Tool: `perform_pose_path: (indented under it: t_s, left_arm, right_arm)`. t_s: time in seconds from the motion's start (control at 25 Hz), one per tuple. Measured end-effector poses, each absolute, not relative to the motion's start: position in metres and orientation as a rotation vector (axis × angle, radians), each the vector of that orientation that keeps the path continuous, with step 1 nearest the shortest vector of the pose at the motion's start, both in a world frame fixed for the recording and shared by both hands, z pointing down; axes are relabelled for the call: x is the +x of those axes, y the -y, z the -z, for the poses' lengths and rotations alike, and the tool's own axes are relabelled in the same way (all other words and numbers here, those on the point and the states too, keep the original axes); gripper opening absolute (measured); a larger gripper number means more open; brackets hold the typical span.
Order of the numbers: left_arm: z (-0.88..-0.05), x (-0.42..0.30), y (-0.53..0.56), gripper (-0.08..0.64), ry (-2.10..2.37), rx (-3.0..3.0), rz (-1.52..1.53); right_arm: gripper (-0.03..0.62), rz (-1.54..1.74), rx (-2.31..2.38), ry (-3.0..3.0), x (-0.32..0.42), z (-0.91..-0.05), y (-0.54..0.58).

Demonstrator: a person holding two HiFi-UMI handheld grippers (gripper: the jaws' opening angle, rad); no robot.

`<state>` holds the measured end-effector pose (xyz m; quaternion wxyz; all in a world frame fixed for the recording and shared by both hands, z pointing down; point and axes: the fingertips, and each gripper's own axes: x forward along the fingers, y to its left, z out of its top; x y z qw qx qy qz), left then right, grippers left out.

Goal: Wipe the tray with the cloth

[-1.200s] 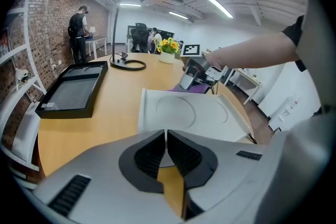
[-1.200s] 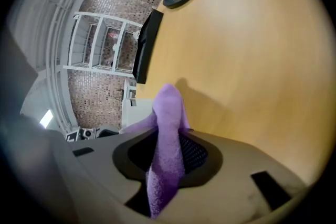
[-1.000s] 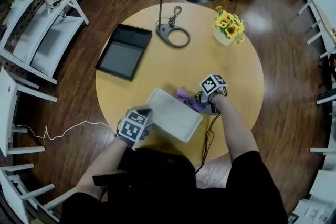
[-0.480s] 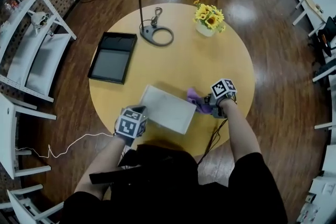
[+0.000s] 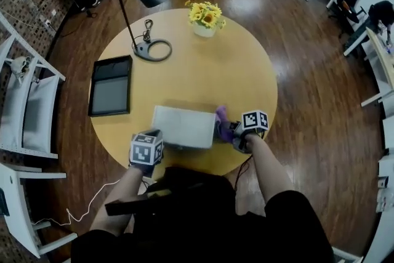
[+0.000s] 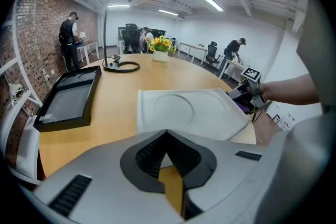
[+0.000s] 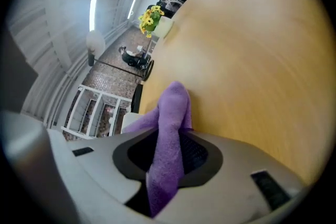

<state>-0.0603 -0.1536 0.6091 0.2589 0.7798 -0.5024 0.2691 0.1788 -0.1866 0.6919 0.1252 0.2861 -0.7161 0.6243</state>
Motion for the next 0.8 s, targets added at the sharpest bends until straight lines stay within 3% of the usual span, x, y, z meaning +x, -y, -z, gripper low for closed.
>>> perform_pose_path:
  t_s: [0.36, 0.68, 0.8]
  left_arm:
    - [-0.603, -0.047, 0.147, 0.000, 1.269, 2.236, -0.720]
    - [-0.566, -0.048, 0.165, 0.000, 1.093, 2.319, -0.336]
    - [-0.553, -0.060, 0.193, 0.153, 1.086, 2.425, -0.394]
  right_arm:
    - [0.101, -1.495, 1.095, 2.267, 0.205, -0.616, 0.173]
    - [0.101, -1.376, 1.188, 2.411, 0.164, -0.559, 0.144]
    - [0.101, -1.426, 1.356, 2.401, 0.170, -0.562, 0.123]
